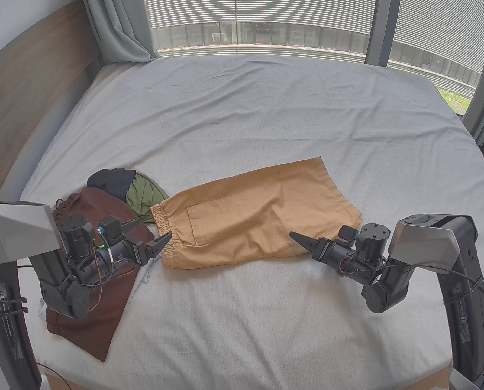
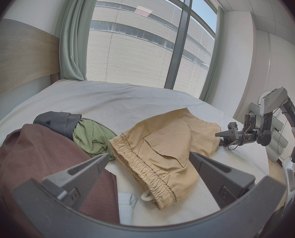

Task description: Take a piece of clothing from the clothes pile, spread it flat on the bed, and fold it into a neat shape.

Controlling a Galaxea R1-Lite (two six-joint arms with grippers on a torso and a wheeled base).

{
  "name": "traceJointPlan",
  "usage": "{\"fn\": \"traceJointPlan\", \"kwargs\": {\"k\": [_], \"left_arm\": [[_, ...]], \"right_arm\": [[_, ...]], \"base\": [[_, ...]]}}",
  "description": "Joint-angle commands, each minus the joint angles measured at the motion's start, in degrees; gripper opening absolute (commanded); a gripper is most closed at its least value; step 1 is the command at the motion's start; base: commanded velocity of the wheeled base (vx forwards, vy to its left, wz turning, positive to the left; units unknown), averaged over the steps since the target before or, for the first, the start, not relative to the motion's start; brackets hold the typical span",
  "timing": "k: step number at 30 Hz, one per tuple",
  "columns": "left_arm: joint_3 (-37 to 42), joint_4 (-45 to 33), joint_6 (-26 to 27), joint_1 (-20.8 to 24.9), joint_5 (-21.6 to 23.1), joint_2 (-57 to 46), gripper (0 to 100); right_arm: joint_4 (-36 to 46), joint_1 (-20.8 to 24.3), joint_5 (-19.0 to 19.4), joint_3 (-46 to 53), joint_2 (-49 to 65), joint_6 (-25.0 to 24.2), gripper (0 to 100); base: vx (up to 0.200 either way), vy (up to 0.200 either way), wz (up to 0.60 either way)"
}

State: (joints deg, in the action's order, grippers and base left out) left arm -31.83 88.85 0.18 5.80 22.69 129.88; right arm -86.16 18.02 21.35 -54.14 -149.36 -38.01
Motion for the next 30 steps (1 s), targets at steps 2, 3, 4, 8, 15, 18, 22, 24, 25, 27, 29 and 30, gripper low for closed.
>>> {"fn": "traceJointPlan", "kwargs": {"k": [2,3,4,8,15,18,22,24,25,27,29,30], "left_arm": [[0.01,0.01,-0.01,0.09,-0.01,0.38,100],[-0.07,0.01,-0.01,0.17,-0.01,0.46,100],[-0.07,0.01,-0.09,0.17,-0.01,0.46,100],[-0.07,0.01,-0.09,0.17,-0.01,0.46,100],[-0.16,0.01,-0.09,0.09,-0.01,0.55,100],[-0.07,0.01,-0.09,0.09,-0.01,0.46,100],[0.28,0.01,-0.71,0.26,0.08,0.29,100],[0.45,0.01,-0.8,0.35,0.08,0.29,100],[0.54,0.01,-0.97,0.44,0.08,0.38,100],[0.54,0.01,-1.5,0.53,0.16,0.38,100],[0.28,0.01,-2.03,0.61,0.16,0.38,100],[0.01,0.01,-2.64,0.79,0.25,0.46,100]], "right_arm": [[0.03,0.09,0.01,0.0,-0.32,-0.05,100],[0.03,0.09,0.1,0.09,-0.32,-0.05,0],[0.03,0.09,0.1,0.09,-0.32,-0.05,0],[0.03,0.0,0.1,0.09,-0.32,-0.05,0],[-0.06,0.0,0.1,0.35,-0.32,-0.05,0],[0.03,0.0,0.1,1.23,0.12,0.04,0],[0.03,0.0,0.1,2.81,0.91,0.22,0],[0.03,0.0,0.1,4.04,2.14,0.48,0],[0.03,0.0,0.1,4.66,2.67,0.57,0],[0.38,0.0,0.1,5.97,4.16,0.66,0],[0.56,0.0,0.1,6.94,5.13,0.74,0],[0.73,0.09,0.1,8.0,6.01,0.83,0]], "base": [[0.0,0.0,0.0],[0.0,0.0,0.0],[0.0,0.0,0.0],[0.0,0.0,0.0],[0.0,0.0,0.0],[0.0,0.0,0.0],[0.0,0.0,0.0],[0.0,0.0,0.0],[0.0,0.0,0.0],[0.0,0.0,0.0],[0.0,0.0,0.0],[0.0,0.0,0.0]]}}
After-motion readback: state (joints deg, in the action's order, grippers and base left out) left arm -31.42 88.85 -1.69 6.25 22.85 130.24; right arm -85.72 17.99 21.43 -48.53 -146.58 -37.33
